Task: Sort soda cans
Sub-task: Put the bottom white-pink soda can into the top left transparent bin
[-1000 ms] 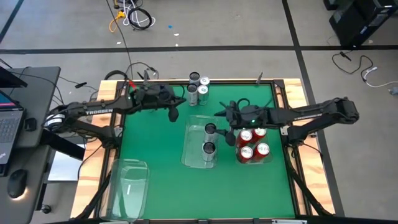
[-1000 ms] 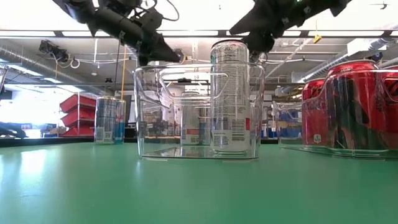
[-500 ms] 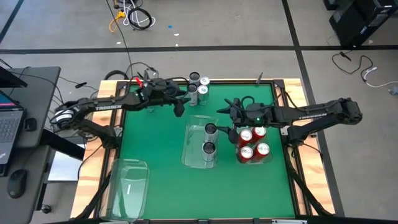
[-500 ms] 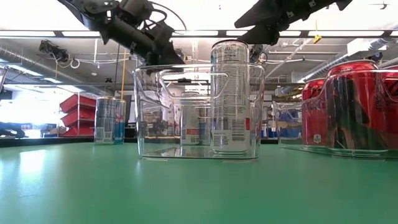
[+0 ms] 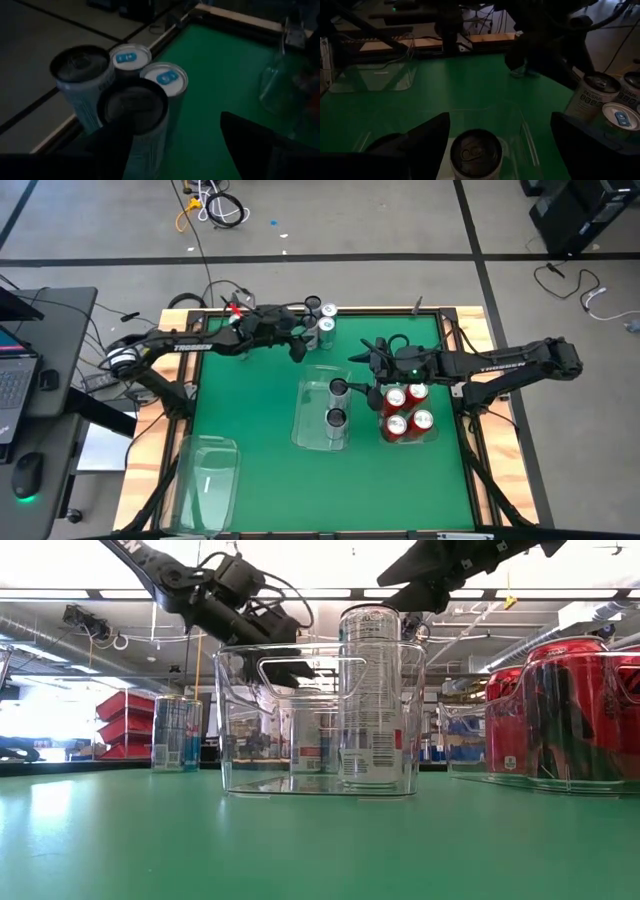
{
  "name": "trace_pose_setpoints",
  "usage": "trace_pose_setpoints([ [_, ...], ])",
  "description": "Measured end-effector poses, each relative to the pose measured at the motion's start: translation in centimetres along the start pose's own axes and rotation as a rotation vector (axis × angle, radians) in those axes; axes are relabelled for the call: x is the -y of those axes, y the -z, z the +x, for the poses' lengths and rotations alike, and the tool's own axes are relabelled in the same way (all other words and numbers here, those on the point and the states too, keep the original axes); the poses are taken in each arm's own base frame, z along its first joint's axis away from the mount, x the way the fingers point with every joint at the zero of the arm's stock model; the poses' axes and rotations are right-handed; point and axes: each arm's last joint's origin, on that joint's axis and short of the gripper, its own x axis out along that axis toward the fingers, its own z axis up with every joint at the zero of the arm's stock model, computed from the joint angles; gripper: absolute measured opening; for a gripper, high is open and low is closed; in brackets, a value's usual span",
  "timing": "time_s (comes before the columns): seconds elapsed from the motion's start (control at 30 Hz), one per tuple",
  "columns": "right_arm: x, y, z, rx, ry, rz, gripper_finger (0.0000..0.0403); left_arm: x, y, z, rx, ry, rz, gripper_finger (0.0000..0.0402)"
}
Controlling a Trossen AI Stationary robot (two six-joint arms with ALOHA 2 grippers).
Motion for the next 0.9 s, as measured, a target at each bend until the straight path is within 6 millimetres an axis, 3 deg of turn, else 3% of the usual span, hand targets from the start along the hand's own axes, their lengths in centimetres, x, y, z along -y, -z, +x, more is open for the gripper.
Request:
trace_pose_setpoints([
  [0.2, 0.0, 0.04, 0.01, -0.004, 0.001, -0.001, 0.0332, -0.73, 0.23, 1.08, 0.027, -0.022, -0.009, 0.0301],
  [0.9, 0.01, 0.21, 0.01, -0.019, 0.001, -0.004, 0.0325, -0.68, 0.34, 0.97, 0.023, -0.127, -0.005, 0.0301],
])
